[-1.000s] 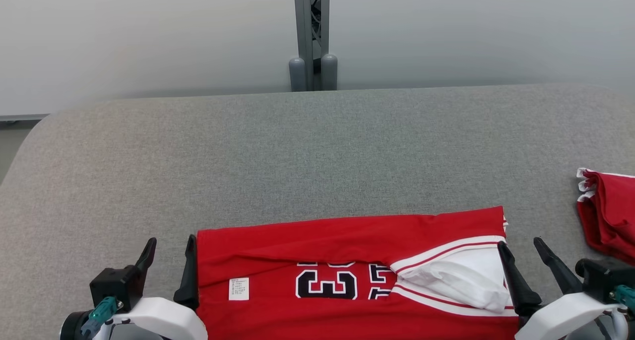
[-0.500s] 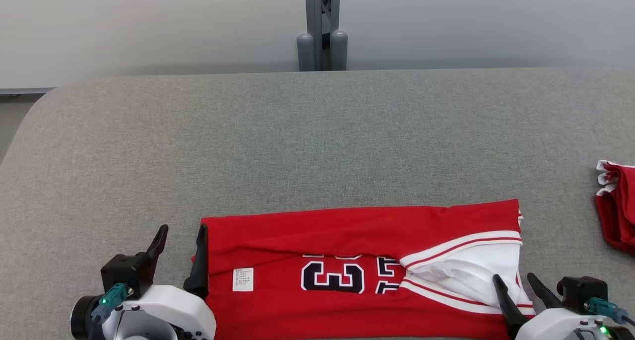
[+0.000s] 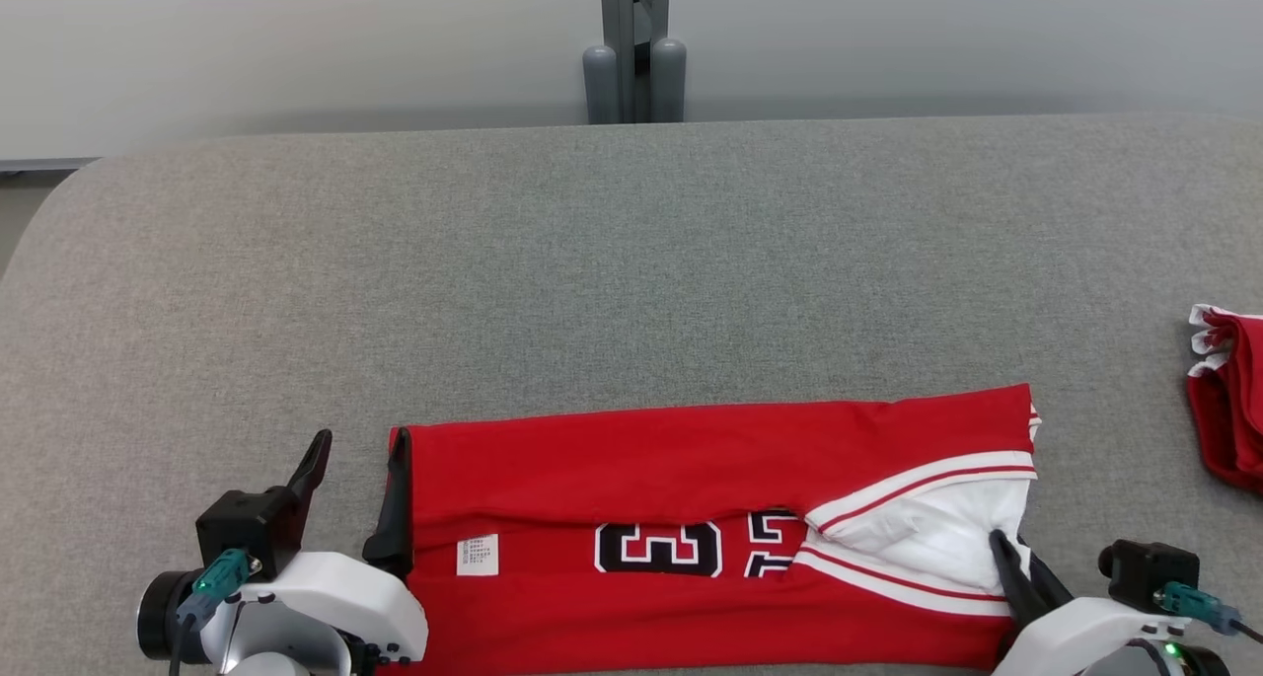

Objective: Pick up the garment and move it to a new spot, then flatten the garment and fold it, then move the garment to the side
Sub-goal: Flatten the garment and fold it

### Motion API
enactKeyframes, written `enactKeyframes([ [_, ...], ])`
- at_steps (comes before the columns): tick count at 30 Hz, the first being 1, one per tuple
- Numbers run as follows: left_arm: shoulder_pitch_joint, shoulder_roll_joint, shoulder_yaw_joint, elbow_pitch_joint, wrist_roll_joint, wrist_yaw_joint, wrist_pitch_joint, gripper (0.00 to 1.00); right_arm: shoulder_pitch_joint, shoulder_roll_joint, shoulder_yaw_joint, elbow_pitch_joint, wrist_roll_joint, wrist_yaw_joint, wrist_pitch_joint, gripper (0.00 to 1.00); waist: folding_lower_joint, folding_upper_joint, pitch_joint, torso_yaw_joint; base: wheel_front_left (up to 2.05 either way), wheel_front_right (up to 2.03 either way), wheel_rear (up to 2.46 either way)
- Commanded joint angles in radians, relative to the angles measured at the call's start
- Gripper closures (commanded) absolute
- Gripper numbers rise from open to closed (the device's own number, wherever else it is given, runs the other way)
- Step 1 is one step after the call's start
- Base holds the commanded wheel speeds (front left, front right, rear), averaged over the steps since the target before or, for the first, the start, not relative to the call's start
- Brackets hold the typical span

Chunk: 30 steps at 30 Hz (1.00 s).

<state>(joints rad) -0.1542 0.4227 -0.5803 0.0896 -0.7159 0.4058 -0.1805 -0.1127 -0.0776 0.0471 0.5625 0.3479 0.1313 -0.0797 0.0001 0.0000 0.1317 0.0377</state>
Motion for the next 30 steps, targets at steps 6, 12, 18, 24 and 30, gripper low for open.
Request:
enactKeyframes([
  [6, -0.015, 0.007, 0.008, -0.004, -0.002, 0.008, -0.006, 0.00, -0.008, -0.052, -0.077, 0.046, 0.052, -0.003, -0.074, 1.00, -0.0001, 0.0000, 0.007, -0.009, 0.00, 0.00, 0.00],
  [12, -0.013, 0.009, 0.011, -0.010, -0.002, 0.011, -0.010, 0.00, -0.013, -0.087, -0.125, 0.058, 0.059, -0.003, -0.110, 1.00, -0.0001, 0.0000, 0.008, -0.022, 0.00, 0.00, 0.00],
  [18, -0.016, 0.015, 0.016, -0.015, -0.003, 0.013, -0.016, 0.00, -0.035, -0.084, -0.090, -0.054, 0.028, -0.001, -0.139, 1.00, -0.0001, 0.0000, 0.015, -0.036, 0.00, 0.00, 0.00],
  [24, -0.019, 0.017, 0.014, -0.019, -0.002, 0.013, -0.016, 0.00, 0.013, -0.035, 0.067, -0.364, -0.019, -0.001, -0.063, 1.00, -0.0001, 0.0000, 0.015, -0.042, 0.00, 0.00, 0.00],
  [30, -0.030, 0.008, 0.005, -0.016, -0.001, 0.004, -0.015, 0.00, 0.024, -0.002, 0.291, -0.533, 0.009, -0.001, 0.030, 1.00, -0.0001, 0.0000, 0.020, -0.023, 0.00, 0.00, 0.00],
])
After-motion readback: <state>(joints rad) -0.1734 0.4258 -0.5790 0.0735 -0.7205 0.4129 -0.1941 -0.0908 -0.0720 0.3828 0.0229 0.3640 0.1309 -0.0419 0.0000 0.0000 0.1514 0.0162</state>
